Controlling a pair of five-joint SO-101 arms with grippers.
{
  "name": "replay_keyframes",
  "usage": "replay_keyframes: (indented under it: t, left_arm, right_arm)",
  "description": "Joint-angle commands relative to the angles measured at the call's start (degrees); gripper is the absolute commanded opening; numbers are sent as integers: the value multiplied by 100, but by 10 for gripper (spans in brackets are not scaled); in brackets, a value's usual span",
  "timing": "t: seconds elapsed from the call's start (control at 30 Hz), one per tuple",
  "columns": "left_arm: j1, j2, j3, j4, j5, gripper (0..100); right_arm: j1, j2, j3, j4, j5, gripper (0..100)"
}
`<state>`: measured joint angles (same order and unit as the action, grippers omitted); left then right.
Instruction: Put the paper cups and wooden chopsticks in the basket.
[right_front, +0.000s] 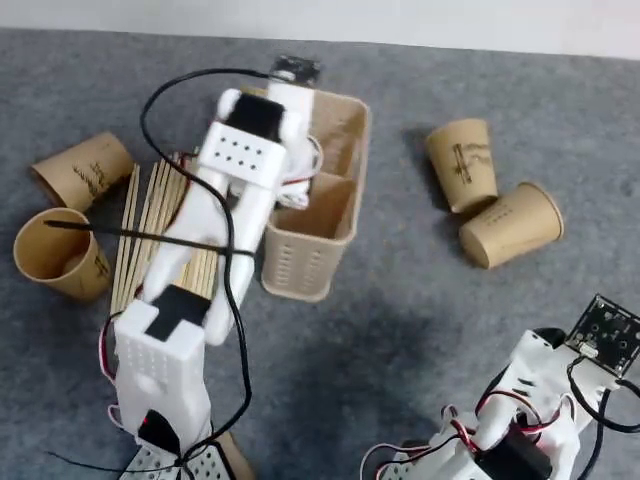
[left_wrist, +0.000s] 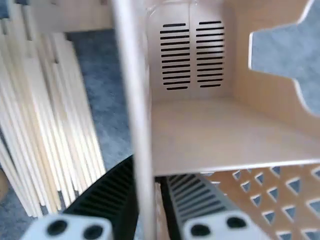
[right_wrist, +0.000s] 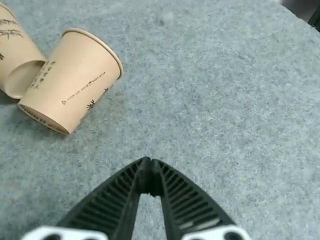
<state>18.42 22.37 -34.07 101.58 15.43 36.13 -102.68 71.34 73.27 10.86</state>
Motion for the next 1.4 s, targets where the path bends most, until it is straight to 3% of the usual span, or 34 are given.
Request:
replay_keyframes:
  t: [0.0,0.17,0.6,0.77,1.03,1.13,1.23,1.37]
  left_arm:
    - [145,-787,84,35,26,77]
    - [-321,-1191,48,18,0,189]
    - [-1138,-2440,-1077,9,-1969,194]
    - [-1938,-3240,-1499,9,-2312,193]
    - [-4171,-3442,-541,9,-2444,196]
    - [-4523,-3336,-163,9,-2470,197]
    - [-4848,-3222,92,0,-2945,197]
    - [-4971,-3064,488,-281,-3218,197]
  right_arm:
    - [-57,57,-22,-4,53,5]
    - [-57,57,-13,-4,53,9]
    - [-259,119,-31,-22,308,11]
    - [-453,523,-189,-760,492,108]
    - [-453,4233,-2677,-1622,527,139]
    - [-453,6062,-4057,-1613,501,139]
    - [-453,7811,-5323,-1622,484,139]
    - [-497,10018,-7002,-1604,-53,139]
